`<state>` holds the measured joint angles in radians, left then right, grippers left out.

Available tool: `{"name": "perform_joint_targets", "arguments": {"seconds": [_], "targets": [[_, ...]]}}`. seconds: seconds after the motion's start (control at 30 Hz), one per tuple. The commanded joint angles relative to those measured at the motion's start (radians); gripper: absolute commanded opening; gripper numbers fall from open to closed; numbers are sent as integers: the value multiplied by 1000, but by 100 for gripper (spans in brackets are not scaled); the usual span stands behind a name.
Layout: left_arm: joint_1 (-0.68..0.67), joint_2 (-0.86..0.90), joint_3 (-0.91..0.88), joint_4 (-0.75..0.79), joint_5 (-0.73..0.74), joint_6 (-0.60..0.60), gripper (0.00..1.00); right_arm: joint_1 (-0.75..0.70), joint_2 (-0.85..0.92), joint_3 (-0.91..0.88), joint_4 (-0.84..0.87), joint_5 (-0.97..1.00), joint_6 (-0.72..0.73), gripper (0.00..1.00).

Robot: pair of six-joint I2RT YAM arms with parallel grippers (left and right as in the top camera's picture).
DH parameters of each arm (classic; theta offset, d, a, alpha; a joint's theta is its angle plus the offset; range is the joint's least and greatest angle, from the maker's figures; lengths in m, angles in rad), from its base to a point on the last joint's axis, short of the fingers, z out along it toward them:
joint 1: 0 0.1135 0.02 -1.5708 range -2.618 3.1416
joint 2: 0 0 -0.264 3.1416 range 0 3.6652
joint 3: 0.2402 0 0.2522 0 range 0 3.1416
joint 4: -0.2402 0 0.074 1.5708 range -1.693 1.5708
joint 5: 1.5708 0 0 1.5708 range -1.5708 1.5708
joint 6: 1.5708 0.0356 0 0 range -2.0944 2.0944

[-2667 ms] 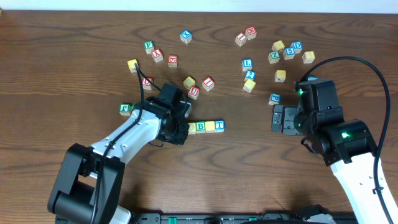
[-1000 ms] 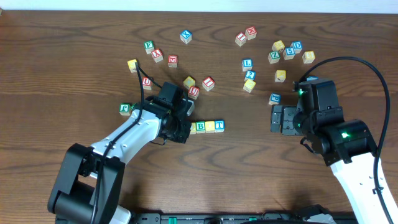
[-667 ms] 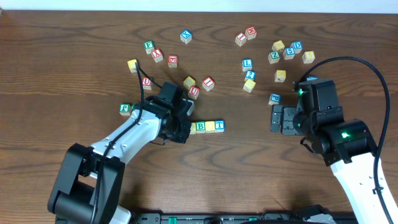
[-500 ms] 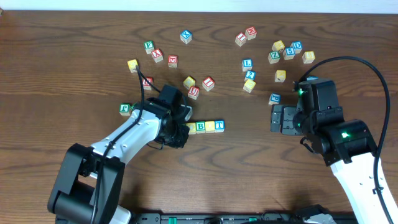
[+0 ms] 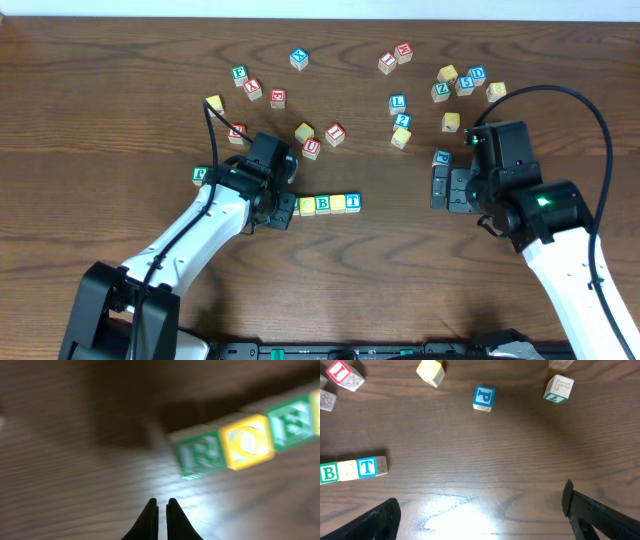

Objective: Spell out ROBOT

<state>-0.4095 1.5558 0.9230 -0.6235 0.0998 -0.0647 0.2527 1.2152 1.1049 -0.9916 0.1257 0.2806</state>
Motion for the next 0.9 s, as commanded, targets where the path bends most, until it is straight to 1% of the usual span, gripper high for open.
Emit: {"name": "perform_joint_targets", "arguments": {"seconds": [0.0,0.03,0.07,0.17,0.2,0.27,0.5,0.6,0.87], "targets": [[-1,-17,-1,13,-229,-156,7,-5,16,13,11,-2,3,99],[-1,-17,-1,19,-277,-198,8,-5,15,13,14,-1,3,99],[-2,-15,-2,32,-294,-221,7,-5,15,13,16,-1,3,99],[-2,6,-5,74,-291,-222,8,-5,15,13,19,-2,3,99],[-2,20,-5,80,-277,-222,7,-5,15,13,19,-2,3,99],[-2,42,-5,88,-182,-198,8,-5,15,13,24,-2,3,99],[-2,47,-26,82,-95,-194,8,-5,15,13,23,-2,3,99],[-2,50,-26,80,-10,-172,7,-5,15,13,23,-2,3,99],[-2,93,-37,92,-10,-169,7,-5,15,13,23,-2,3,99]]}}
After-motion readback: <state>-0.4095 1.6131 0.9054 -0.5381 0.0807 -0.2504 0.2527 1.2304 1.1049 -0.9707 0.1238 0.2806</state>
